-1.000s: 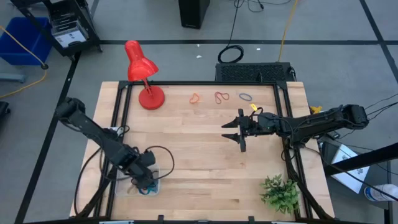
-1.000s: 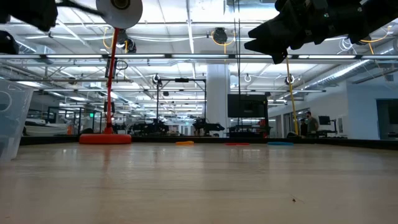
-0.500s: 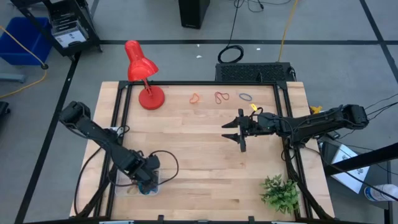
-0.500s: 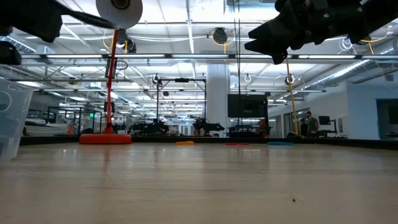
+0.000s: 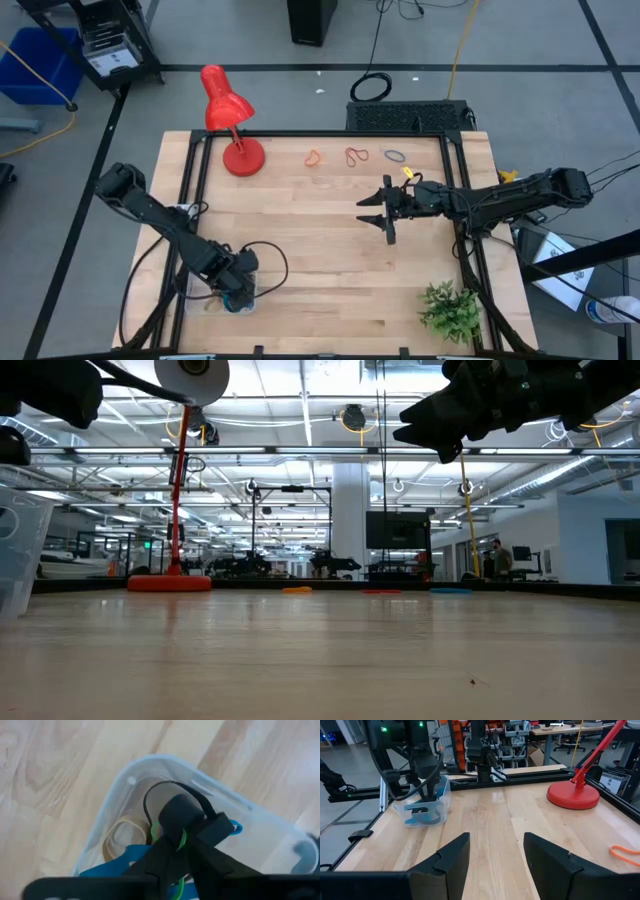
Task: Pick and place rubber bands into bin
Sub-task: Put the black rubber band into the transparent bin, then put the blue rubber band into the transparent bin
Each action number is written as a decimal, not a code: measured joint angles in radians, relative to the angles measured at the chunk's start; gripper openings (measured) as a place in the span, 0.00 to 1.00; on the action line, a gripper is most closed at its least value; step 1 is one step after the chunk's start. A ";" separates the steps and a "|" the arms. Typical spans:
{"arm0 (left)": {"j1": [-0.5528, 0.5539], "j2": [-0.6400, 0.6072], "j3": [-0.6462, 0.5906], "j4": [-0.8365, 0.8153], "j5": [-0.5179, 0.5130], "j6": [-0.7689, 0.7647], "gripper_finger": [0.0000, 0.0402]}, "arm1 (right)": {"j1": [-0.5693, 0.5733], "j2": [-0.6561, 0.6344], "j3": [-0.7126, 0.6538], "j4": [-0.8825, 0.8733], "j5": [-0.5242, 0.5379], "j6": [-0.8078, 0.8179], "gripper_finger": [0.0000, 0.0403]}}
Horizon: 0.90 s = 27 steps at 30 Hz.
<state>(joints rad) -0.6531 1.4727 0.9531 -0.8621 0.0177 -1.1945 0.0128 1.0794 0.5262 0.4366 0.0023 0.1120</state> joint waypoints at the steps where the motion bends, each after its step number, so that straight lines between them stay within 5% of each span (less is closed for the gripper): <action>1: 0.004 0.000 0.000 0.000 0.000 -0.014 0.22 | 0.000 0.000 0.000 0.000 0.000 0.000 0.45; 13: 0.019 -0.055 0.000 -0.006 0.036 0.048 0.54 | 0.000 0.000 0.000 0.000 -0.001 0.000 0.45; 19: 0.018 -0.221 0.000 0.000 -0.197 0.086 0.57 | 0.001 0.000 0.000 0.000 -0.004 -0.001 0.45; 27: 0.019 -0.439 0.000 0.000 -0.523 0.381 0.57 | 0.001 0.000 0.000 0.000 -0.004 0.000 0.45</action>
<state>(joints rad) -0.6342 1.0334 0.9527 -0.8619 -0.5048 -0.8133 0.0139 1.0794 0.5266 0.4366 -0.0019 0.1120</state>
